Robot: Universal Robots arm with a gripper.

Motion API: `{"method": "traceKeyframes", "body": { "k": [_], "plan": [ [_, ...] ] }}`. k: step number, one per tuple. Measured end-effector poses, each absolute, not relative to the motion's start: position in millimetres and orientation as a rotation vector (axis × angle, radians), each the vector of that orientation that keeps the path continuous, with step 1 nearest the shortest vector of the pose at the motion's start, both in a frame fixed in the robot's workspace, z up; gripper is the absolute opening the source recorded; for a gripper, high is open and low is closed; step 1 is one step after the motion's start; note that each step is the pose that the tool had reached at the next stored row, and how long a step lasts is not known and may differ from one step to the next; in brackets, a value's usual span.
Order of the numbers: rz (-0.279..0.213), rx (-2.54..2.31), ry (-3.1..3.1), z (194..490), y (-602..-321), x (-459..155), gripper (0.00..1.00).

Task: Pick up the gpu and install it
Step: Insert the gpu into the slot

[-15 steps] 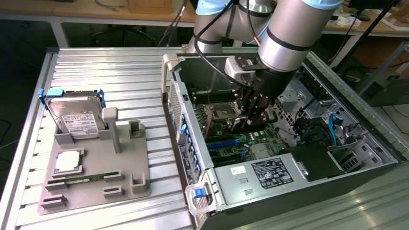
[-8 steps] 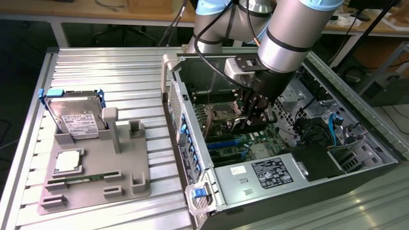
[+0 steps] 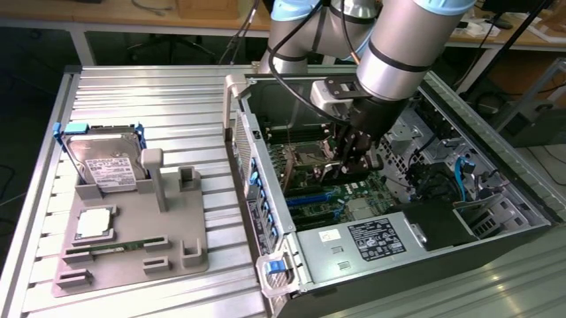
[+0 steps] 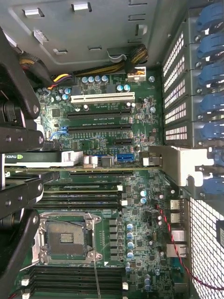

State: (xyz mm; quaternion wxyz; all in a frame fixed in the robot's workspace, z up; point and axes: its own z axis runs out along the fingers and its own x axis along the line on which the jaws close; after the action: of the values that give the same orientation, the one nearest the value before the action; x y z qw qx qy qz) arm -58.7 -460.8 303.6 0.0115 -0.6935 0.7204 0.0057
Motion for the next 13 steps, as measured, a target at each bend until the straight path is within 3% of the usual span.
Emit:
{"method": "traceKeyframes", "body": {
  "k": [13],
  "plan": [
    [0.018, -2.163, 2.247, 290.2, -460.9, -64.7, 0.27]
  ]
}}
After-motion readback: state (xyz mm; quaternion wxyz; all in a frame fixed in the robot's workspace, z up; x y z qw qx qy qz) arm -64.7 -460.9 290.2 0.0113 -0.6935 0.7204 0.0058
